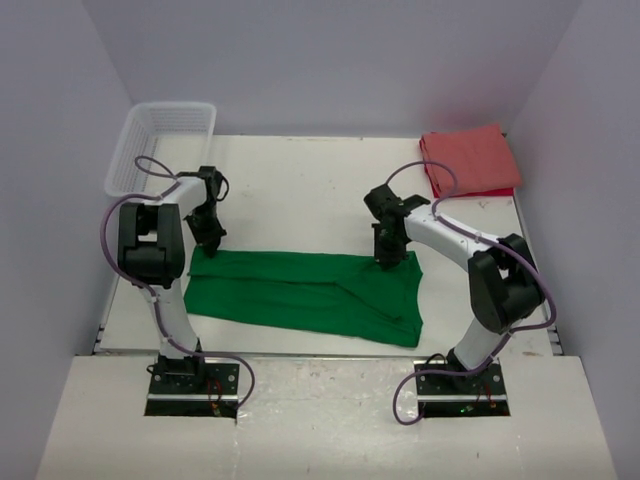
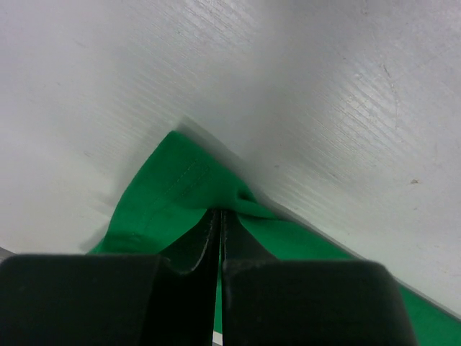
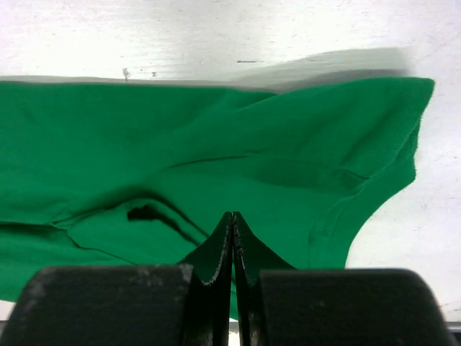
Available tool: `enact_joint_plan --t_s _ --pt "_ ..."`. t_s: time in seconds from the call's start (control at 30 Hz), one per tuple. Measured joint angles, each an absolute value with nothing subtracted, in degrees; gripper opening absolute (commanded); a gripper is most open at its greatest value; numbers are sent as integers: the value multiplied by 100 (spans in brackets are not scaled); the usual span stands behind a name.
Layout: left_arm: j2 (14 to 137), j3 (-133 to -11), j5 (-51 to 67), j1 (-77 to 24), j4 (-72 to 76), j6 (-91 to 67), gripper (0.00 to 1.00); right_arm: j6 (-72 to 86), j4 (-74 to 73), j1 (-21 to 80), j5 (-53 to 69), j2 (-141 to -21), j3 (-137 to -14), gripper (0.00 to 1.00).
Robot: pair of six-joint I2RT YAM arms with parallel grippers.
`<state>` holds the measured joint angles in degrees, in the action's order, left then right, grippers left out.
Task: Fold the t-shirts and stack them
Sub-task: Fold the other side of the tshirt into a rectangle
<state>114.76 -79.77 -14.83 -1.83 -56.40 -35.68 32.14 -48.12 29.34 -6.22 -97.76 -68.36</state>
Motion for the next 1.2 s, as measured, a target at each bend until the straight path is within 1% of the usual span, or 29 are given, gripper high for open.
enact_joint_plan --t_s 0.17,0.33,0.37,0.4,0.43,0.47,0.5,0.57,0.7,0.9,1.2 --pt "11310 -7802 -1354 -137 -5443 -3524 0 3212 -4794 3035 -596 -9778 -6836 0" --pt "10641 -7367 -1223 -75 -5019 -3472 0 3140 -4687 3044 -377 -9824 -6840 0" --pt "10486 -7308 -1219 -78 -4980 -3468 0 3103 -4646 3050 -301 -9852 -6840 2" --pt "10322 -7238 -1219 -89 -4936 -3465 0 3061 -4580 3065 -185 -9883 -6842 10" --pt "10171 -7179 -1234 -106 -4895 -3463 0 3030 -4501 3089 -102 -9909 -6847 21" --pt "10009 -7126 -1245 -130 -4856 -3461 0 2989 -4416 3122 -10 -9935 -6849 42" --pt "9883 -7091 -1249 -163 -4829 -3439 0 2978 -4348 3151 62 -9950 -6853 46" --pt "9647 -7043 -1297 -255 -4766 -3376 0 2882 -4239 3190 174 -9963 -6895 47" --pt "9432 -7037 -1354 -432 -4700 -3312 0 2797 -4093 3208 355 -10009 -7078 47" --pt "9450 -6965 -1347 -458 -4650 -3312 0 2735 -3894 3232 709 -10012 -7113 45" --pt "9524 -6886 -1326 -458 -4595 -3238 0 2746 -3712 3452 749 -10012 -6781 43"
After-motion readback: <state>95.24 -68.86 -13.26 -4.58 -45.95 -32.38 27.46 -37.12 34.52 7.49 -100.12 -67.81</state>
